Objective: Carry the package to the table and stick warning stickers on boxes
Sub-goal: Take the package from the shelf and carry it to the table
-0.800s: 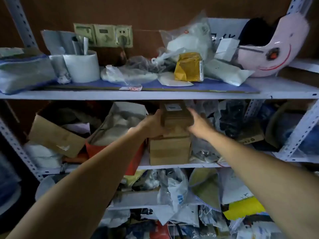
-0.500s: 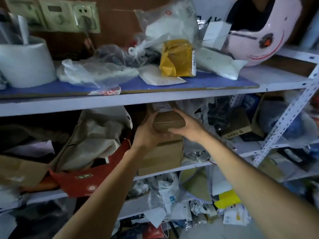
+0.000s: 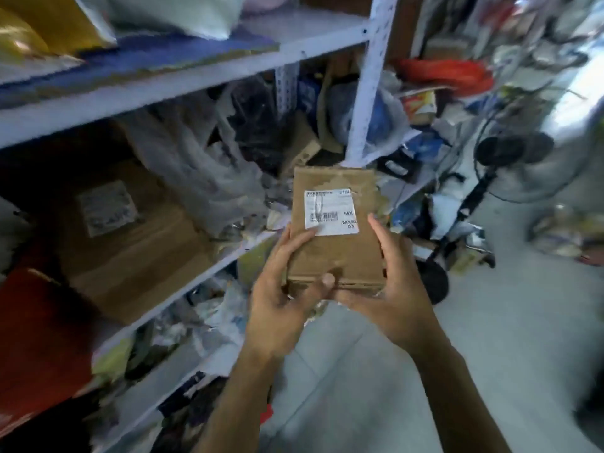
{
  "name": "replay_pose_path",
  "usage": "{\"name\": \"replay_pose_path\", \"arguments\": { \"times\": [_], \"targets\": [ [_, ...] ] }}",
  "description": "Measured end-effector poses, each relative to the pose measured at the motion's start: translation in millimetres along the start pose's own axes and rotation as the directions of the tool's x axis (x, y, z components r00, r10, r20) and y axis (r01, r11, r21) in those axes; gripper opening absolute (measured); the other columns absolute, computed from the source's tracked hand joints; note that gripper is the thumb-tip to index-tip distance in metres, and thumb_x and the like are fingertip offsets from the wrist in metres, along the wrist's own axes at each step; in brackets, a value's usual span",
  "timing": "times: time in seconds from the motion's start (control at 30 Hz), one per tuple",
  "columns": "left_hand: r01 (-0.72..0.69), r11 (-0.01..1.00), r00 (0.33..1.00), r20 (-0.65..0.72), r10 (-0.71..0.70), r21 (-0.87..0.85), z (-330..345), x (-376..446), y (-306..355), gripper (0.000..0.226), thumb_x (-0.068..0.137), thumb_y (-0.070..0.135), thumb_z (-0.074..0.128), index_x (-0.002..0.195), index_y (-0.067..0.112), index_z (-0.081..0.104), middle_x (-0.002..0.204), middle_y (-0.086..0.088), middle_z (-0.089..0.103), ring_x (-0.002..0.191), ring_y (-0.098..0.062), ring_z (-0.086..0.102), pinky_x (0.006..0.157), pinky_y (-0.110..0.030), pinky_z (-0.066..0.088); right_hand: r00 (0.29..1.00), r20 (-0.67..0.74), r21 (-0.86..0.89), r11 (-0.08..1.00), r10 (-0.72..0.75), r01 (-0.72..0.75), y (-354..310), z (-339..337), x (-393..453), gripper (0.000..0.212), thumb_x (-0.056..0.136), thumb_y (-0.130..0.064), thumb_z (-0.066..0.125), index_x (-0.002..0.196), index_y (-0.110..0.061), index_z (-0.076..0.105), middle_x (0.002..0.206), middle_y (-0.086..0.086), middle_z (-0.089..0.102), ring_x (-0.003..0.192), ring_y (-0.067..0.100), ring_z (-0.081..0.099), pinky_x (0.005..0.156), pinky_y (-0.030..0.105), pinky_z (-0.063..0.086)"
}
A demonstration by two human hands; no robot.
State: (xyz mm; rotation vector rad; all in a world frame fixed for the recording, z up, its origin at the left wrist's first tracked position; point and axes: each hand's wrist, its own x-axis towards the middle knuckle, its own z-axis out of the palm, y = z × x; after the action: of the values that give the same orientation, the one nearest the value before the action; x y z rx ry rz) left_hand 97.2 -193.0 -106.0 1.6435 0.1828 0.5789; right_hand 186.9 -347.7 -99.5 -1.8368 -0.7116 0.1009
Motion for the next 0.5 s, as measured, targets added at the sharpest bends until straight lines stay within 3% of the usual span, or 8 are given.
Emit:
{"name": "replay_pose_path", "arguments": {
  "times": [0.07, 0.13, 0.2, 0.27, 0.37, 0.43, 0.5],
  "targets": [
    [0.004, 1.000, 0.997, 0.080, -0.004, -0.001, 35.7, 2.6, -10.6, 0.057, 0.077, 0.032, 0.078, 0.131, 0.033, 0.059, 0.142, -0.003, 0.055, 0.137, -0.036, 0.047, 0.104, -0.056, 0.048, 0.995, -0.094, -0.097, 0.994, 0.035, -0.045, 15.3, -24.2, -19.0, 0.110, 0.063, -0.034, 0.090, 0.152, -0.030, 0.025, 0.139, -0.009, 0.034, 0.123, -0.026, 0.033, 0.094, -0.004, 0.033],
    [-0.017, 1.000, 0.981, 0.193, 0.014, 0.012, 71.1, 7.9, -16.3, 0.058, 0.075, 0.036, 0.078, 0.130, 0.034, 0.059, 0.147, -0.003, 0.051, 0.139, -0.028, 0.046, 0.105, -0.053, 0.047, 0.976, -0.213, -0.111, 0.991, 0.045, -0.070, 29.9, -43.8, -38.9, 0.107, 0.067, -0.044, 0.084, 0.153, -0.018, 0.027, 0.154, 0.002, 0.034, 0.140, -0.007, 0.032, 0.107, 0.007, 0.034],
    [-0.052, 0.998, 0.946, 0.320, 0.041, 0.026, 105.5, 13.7, -18.4, 0.059, 0.076, 0.037, 0.075, 0.132, 0.033, 0.057, 0.151, 0.003, 0.046, 0.143, -0.017, 0.041, 0.110, -0.050, 0.044, 0.939, -0.314, 0.042, 0.990, 0.138, -0.132, 38.1, -65.6, -55.8, 0.106, 0.068, -0.042, 0.083, 0.154, -0.023, 0.025, 0.159, -0.002, 0.034, 0.144, 0.006, 0.037, 0.112, 0.021, 0.039],
    [-0.045, 0.999, 0.902, 0.429, 0.042, -0.004, 137.9, 20.1, -20.7, 0.057, 0.077, 0.038, 0.071, 0.133, 0.032, 0.057, 0.152, 0.009, 0.044, 0.143, -0.007, 0.039, 0.109, -0.045, 0.046, 0.894, -0.402, 0.112, 0.979, 0.200, -0.169, 45.6, -89.9, -67.6, 0.102, 0.069, -0.038, 0.084, 0.153, -0.031, 0.027, 0.159, -0.009, 0.035, 0.143, 0.005, 0.039, 0.113, 0.030, 0.041],
    [-0.037, 0.994, 0.820, 0.565, 0.087, -0.098, 181.4, 31.7, -26.1, 0.050, 0.083, 0.033, 0.065, 0.132, 0.025, 0.058, 0.151, 0.003, 0.045, 0.142, -0.010, 0.041, 0.107, -0.038, 0.048, 0.818, -0.511, 0.129, 0.964, 0.265, -0.232, 61.5, -122.2, -80.8, 0.091, 0.077, -0.024, 0.080, 0.153, -0.032, 0.030, 0.159, -0.009, 0.035, 0.145, 0.007, 0.036, 0.115, 0.041, 0.041],
    [-0.048, 0.990, 0.762, 0.636, 0.122, -0.133, 212.5, 43.5, -30.6, 0.048, 0.085, 0.022, 0.063, 0.133, 0.021, 0.058, 0.150, -0.004, 0.042, 0.141, -0.010, 0.040, 0.104, -0.019, 0.045, 0.749, -0.594, 0.116, 0.952, 0.294, -0.281, 70.9, -138.9, -84.2, 0.088, 0.078, -0.021, 0.078, 0.153, -0.029, 0.031, 0.160, -0.007, 0.034, 0.146, 0.008, 0.035, 0.116, 0.044, 0.039],
    [-0.019, 0.990, 0.701, 0.704, 0.115, -0.143, 242.9, 53.3, -33.8, 0.056, 0.083, 0.011, 0.058, 0.136, 0.026, 0.053, 0.149, -0.004, 0.037, 0.141, -0.008, 0.038, 0.103, -0.016, 0.045, 0.674, -0.668, 0.097, 0.935, 0.315, -0.341, 76.5, -150.5, -87.8, 0.089, 0.077, -0.024, 0.079, 0.153, -0.025, 0.032, 0.160, -0.007, 0.033, 0.146, 0.005, 0.033, 0.116, 0.040, 0.038]
  ]
}}
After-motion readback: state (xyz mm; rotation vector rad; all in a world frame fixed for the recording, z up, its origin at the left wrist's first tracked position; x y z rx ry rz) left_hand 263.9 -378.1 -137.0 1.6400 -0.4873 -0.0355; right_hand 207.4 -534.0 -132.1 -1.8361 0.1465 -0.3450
